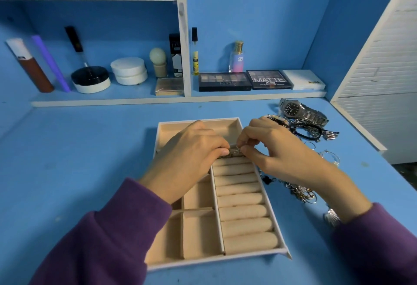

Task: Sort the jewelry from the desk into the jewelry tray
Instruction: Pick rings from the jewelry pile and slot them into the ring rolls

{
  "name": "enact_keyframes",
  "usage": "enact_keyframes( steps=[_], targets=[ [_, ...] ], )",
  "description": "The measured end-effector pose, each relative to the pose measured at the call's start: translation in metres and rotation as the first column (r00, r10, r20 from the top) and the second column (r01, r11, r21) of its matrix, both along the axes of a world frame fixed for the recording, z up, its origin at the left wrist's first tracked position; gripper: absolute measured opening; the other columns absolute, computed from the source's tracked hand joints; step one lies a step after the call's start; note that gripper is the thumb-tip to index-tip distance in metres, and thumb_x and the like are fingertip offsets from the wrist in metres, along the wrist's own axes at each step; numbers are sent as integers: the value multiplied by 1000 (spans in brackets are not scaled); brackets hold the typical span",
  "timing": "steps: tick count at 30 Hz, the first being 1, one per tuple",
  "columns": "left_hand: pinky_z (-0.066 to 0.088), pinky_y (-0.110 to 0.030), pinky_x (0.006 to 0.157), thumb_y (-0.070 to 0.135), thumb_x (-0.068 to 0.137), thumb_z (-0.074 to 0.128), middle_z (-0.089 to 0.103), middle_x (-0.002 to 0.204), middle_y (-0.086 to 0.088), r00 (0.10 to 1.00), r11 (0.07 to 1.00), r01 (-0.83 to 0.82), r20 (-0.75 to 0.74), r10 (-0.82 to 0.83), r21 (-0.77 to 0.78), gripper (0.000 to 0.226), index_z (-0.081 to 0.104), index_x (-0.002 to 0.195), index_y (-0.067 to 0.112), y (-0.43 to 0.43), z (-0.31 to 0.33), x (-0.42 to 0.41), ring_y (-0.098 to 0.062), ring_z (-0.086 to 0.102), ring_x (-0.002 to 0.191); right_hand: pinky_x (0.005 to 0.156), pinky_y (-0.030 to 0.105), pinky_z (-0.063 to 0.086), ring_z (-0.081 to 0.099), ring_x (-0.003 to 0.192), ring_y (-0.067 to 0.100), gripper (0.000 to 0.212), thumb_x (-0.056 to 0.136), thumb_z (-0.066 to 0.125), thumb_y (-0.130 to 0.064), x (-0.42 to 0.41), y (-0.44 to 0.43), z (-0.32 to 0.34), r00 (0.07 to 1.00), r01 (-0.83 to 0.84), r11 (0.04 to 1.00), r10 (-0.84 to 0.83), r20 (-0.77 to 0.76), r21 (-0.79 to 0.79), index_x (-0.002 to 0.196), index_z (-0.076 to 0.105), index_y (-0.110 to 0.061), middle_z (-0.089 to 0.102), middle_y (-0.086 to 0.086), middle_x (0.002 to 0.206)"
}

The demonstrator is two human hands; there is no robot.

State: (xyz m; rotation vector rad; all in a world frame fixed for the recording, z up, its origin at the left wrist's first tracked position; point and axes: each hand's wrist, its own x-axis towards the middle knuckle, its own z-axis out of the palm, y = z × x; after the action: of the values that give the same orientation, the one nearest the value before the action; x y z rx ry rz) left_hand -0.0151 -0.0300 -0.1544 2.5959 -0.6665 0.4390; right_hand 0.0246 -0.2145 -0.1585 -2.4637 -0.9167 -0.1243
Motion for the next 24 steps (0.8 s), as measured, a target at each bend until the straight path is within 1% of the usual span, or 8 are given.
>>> enact_keyframes(
  steps=[3,5,8,10,12,15,18,24],
  targets=[
    [43,-26,75,22,88,58,71,87,1,999,1000,-17,-36,17,-11,18,72,95,15,0,1,-1,-12,50,86,72,19,35,44,79,11,9,82,54,-15,-1,-1,-2,1000,12,999,-13,16,35,85,59,-21,51,-5,75],
    [42,-27,77,23,87,58,70,90,2,999,999,-23,-43,22,-23,19,72,97,16,-1,-1,-1,-12,48,89,71,16,34,43,79,12,9,80,53,-17,-2,-1,-4,999,23,998,-25,30,53,85,60,-20,51,-5,75],
    [44,-30,80,25,86,60,65,89,3,998,998,-50,-32,49,-35,18,73,96,19,-2,-3,-3,-10,47,90,69,11,32,43,79,9,11,78,54,-20,-3,0,-6,998,32,998,-35,48,63,84,63,-19,52,-6,76],
    [45,-32,80,24,85,61,67,87,2,998,997,-58,-37,56,-49,17,73,96,18,-2,-5,-1,-11,50,89,70,9,31,42,78,7,10,78,56,-19,-3,1,-8,998,25,997,-30,63,74,82,65,-17,52,-8,76],
    [46,-32,81,24,84,62,68,89,3,996,995,-70,-54,66,-71,17,72,97,19,-1,-4,0,-10,52,90,69,9,32,42,77,9,11,78,56,-19,-3,1,-9,997,32,996,-37,62,87,81,66,-15,53,-6,76],
    [45,-30,79,26,84,61,67,86,6,996,995,-70,-51,66,-71,14,72,92,22,0,-5,0,-7,49,87,68,8,32,44,77,12,13,78,56,-21,-3,2,-9,998,40,994,-46,53,101,78,67,-15,55,-4,76],
    [41,-26,76,28,84,61,65,85,8,996,995,-83,-42,81,-48,14,73,91,23,0,-5,0,-4,42,86,69,8,33,46,78,10,12,77,57,-21,-2,1,-10,998,41,992,-46,44,116,78,68,-17,55,-5,76],
    [37,-23,76,29,85,60,67,88,8,995,997,-82,-56,82,-12,16,73,93,25,1,-3,0,-4,40,87,69,7,33,47,79,6,10,79,60,-19,-2,0,-11,999,38,989,-42,25,141,79,69,-17,56,-3,77]
  ],
)
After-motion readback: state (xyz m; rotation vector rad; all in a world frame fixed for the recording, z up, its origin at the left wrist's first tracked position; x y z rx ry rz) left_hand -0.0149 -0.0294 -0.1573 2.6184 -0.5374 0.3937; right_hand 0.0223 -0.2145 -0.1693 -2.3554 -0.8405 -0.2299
